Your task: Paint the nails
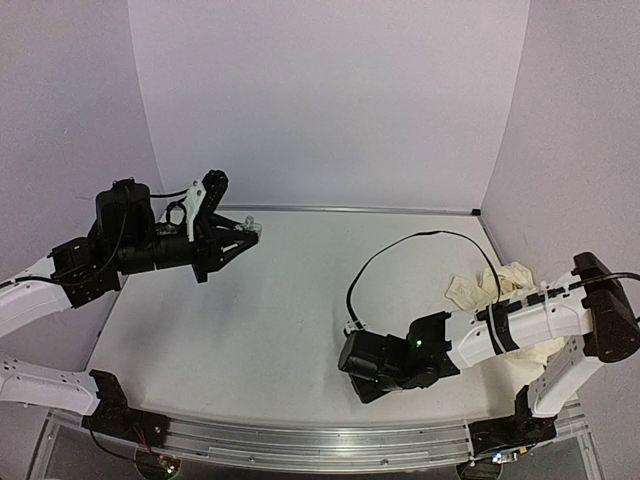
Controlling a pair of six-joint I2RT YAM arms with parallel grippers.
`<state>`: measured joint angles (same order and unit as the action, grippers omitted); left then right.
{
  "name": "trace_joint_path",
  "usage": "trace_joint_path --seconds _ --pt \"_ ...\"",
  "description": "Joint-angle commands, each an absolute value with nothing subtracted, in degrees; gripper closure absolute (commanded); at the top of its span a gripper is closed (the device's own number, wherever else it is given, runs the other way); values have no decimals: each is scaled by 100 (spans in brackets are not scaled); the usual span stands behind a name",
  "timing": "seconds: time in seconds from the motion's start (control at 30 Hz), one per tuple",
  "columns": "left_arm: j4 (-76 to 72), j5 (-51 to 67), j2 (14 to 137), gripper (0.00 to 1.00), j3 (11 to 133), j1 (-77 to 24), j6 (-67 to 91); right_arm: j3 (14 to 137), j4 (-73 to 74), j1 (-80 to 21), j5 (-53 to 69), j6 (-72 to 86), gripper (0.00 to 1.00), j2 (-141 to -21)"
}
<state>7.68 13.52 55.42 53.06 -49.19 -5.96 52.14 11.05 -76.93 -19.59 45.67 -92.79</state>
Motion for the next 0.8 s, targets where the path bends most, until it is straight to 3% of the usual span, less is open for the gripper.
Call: trace_joint_path --seconds 0.0,0.77 --pt "729 1441 5462 100 5413 -4904 -589 5380 1259 -7699 -1963 4510 100 -9324" --pt "738 1450 5460 100 5414 -4904 -583 5159 929 -7699 -1979 4607 100 -8798"
